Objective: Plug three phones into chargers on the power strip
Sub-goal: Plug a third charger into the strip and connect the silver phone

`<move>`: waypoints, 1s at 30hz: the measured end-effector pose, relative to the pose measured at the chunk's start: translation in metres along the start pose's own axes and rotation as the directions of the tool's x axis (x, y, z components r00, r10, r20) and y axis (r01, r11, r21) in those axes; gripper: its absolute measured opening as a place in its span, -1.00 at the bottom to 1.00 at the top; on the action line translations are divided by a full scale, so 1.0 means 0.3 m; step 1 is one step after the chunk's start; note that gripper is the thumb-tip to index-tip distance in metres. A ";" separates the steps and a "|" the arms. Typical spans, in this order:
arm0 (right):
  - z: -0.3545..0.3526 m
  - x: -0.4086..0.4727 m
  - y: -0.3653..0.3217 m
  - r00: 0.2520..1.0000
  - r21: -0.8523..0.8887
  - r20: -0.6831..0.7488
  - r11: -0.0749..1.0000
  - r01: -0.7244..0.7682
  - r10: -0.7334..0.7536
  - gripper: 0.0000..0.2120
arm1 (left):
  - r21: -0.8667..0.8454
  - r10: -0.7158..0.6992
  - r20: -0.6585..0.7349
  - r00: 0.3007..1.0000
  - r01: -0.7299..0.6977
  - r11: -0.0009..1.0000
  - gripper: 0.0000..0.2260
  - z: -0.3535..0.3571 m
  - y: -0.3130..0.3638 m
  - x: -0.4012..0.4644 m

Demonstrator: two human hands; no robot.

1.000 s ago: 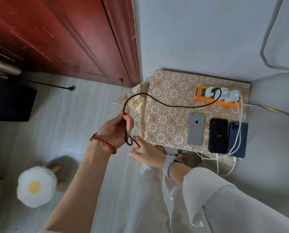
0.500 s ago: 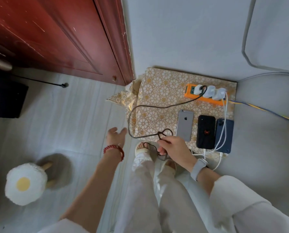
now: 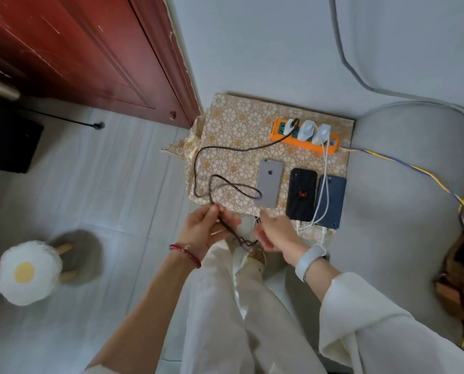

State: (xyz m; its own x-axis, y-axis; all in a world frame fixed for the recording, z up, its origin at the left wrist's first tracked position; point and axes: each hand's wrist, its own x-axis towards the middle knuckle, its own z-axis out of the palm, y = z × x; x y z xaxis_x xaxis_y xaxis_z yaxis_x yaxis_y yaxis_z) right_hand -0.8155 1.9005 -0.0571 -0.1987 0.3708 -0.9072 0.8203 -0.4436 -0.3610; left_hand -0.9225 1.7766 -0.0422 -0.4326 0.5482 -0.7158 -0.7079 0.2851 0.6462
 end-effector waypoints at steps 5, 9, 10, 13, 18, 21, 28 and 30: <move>0.025 -0.023 0.103 0.785 0.522 0.595 0.659 -0.541 0.173 -0.72 | -0.277 -0.071 -0.024 0.997 0.062 0.959 -0.75 0.002 -0.002 -0.055; 0.027 0.031 0.075 0.923 0.915 0.333 0.173 -0.366 0.193 -0.74 | -0.036 -0.142 -0.370 0.918 0.138 0.990 -0.78 -0.092 -0.054 -0.080; 0.009 0.043 0.082 0.937 0.935 0.276 0.168 -0.313 0.213 -0.70 | -0.017 -0.142 -0.471 0.870 0.153 0.988 -0.79 -0.134 -0.068 -0.080; -0.060 0.071 0.129 0.954 0.952 0.185 0.199 -0.234 0.238 -0.65 | 0.040 -0.118 -0.696 0.709 0.203 0.978 -0.79 -0.264 -0.104 -0.081; -0.067 0.036 0.187 0.982 0.738 0.121 0.649 -0.187 0.145 -0.66 | 0.226 -0.078 -0.769 0.634 0.385 0.895 -0.83 -0.365 -0.140 -0.045; -0.011 -0.034 0.194 0.980 0.485 0.200 0.867 -0.115 0.017 -0.75 | 0.544 -0.022 -0.716 0.698 0.577 0.609 -0.57 -0.308 -0.157 -0.017; 0.081 -0.177 0.171 0.819 -0.164 0.532 0.922 0.351 -0.217 -0.87 | 0.426 -0.588 -0.163 0.792 0.594 0.682 -0.69 -0.076 -0.143 0.019; 0.096 -0.188 0.180 0.784 -0.302 0.590 0.846 0.438 -0.195 -0.82 | 0.313 -0.632 -0.056 0.773 0.614 0.724 -0.72 -0.062 -0.144 0.023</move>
State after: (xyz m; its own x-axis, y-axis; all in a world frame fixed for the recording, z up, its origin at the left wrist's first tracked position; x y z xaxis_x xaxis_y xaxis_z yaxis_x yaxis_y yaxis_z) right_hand -0.7753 1.8322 -0.0316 -0.6321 -0.1040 -0.7678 0.7693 0.0340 -0.6380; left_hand -0.9054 1.7535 -0.0799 0.0815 0.1997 -0.9765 -0.6034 0.7897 0.1111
